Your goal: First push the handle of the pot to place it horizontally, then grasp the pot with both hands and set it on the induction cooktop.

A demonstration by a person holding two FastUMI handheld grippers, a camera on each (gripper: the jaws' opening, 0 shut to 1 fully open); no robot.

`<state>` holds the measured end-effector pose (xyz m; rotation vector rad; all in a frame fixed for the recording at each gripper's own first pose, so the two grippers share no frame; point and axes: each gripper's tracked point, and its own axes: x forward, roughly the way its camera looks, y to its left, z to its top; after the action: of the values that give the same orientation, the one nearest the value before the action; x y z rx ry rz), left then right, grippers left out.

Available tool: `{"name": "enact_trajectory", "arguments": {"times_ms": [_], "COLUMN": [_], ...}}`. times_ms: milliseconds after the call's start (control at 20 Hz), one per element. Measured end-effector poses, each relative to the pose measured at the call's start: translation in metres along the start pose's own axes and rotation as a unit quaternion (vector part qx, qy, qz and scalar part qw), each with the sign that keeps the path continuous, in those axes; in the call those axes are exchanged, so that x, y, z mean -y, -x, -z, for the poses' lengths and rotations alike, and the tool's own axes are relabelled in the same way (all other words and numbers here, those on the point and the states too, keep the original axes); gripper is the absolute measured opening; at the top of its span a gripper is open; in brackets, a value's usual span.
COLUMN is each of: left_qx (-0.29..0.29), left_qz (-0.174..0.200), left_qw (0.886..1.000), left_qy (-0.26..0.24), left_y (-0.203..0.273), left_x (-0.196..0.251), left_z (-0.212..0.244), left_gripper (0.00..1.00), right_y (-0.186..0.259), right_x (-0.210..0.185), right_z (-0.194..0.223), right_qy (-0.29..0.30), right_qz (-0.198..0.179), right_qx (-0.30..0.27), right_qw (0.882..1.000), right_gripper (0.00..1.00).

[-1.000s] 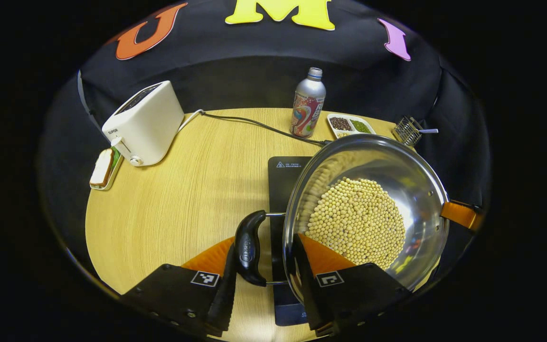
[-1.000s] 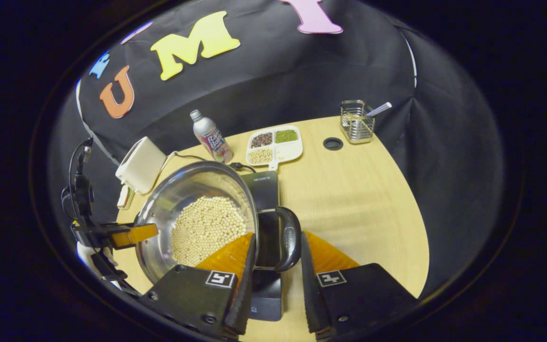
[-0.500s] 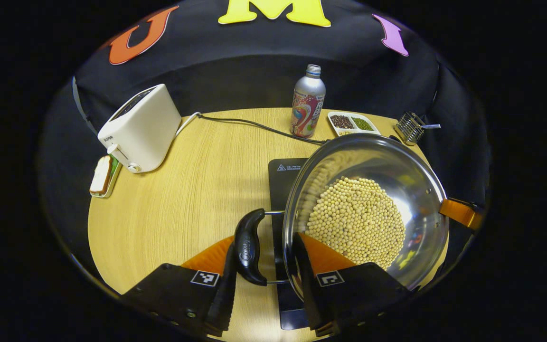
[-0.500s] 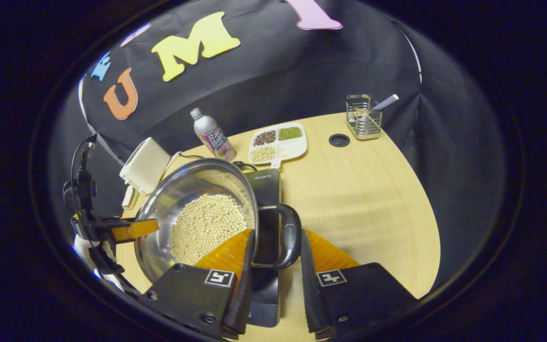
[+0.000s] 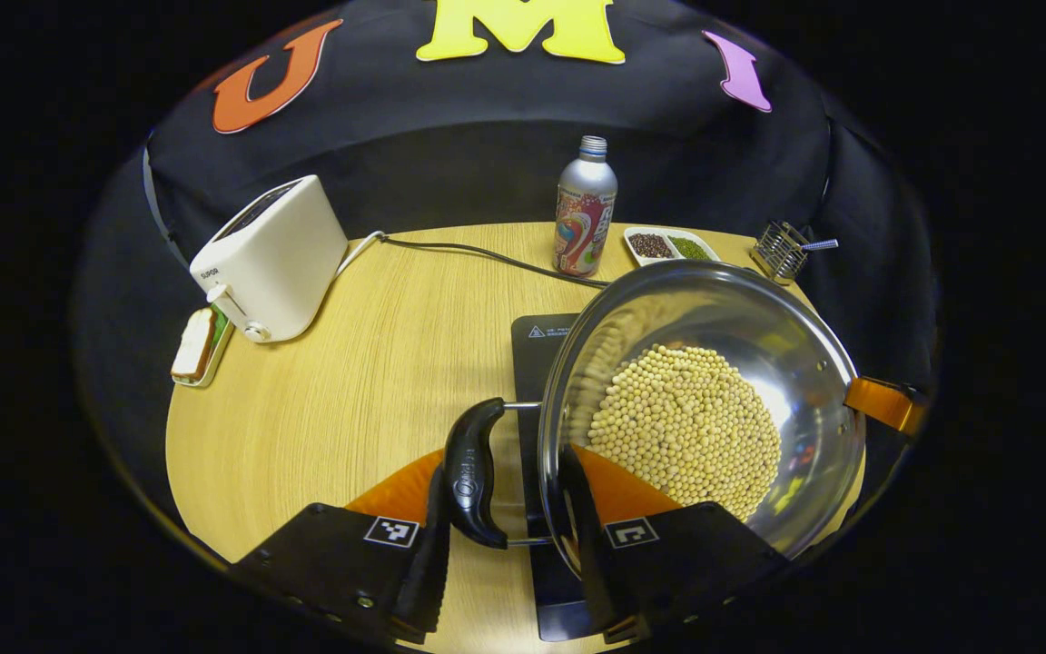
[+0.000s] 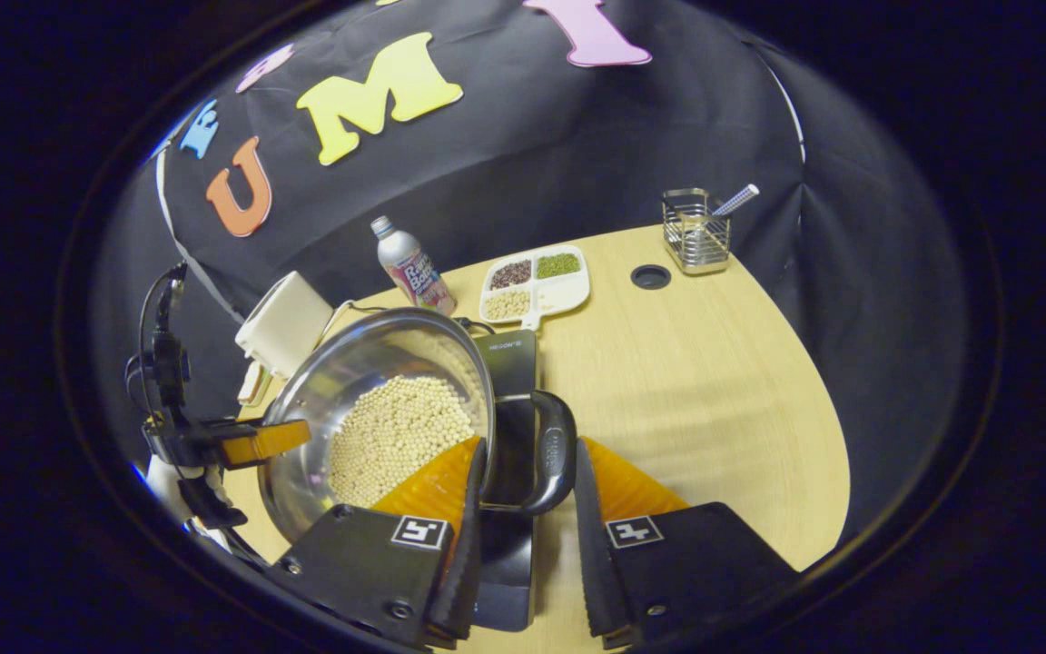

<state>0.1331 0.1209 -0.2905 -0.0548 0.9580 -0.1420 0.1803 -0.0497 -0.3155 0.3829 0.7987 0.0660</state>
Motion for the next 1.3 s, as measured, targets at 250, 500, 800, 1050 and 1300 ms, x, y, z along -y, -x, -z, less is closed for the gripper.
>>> {"name": "enact_trajectory", "arguments": {"times_ms": [250,500,800,1050,1300], "left_qx": [0.002,0.003,0.009,0.079,0.12], "left_qz": [0.01,0.022,0.035,-0.001,-0.015], "left_qw": [1.0,0.998,0.997,0.995,0.991], "left_qy": [0.018,0.054,0.067,0.066,0.049], "left_y": [0.0,-0.002,0.002,0.033,0.073], "left_x": [0.001,0.003,0.004,-0.019,-0.022], "left_z": [0.003,0.006,0.006,-0.017,-0.022], "left_gripper": [0.59,0.68,0.49,0.99,0.96], "right_y": [0.0,0.0,-0.001,0.025,0.049], "right_x": [0.001,0.002,0.003,0.008,-0.005], "right_z": [0.0,-0.001,-0.005,-0.031,-0.039], "right_qy": [0.009,0.023,0.018,0.074,0.107], "right_qz": [0.004,0.009,0.009,0.043,0.059], "right_qx": [-0.005,-0.01,-0.006,0.07,0.098], "right_qw": [1.0,1.0,1.0,0.994,0.988], "right_gripper": [0.48,0.48,0.5,0.82,0.83]}}
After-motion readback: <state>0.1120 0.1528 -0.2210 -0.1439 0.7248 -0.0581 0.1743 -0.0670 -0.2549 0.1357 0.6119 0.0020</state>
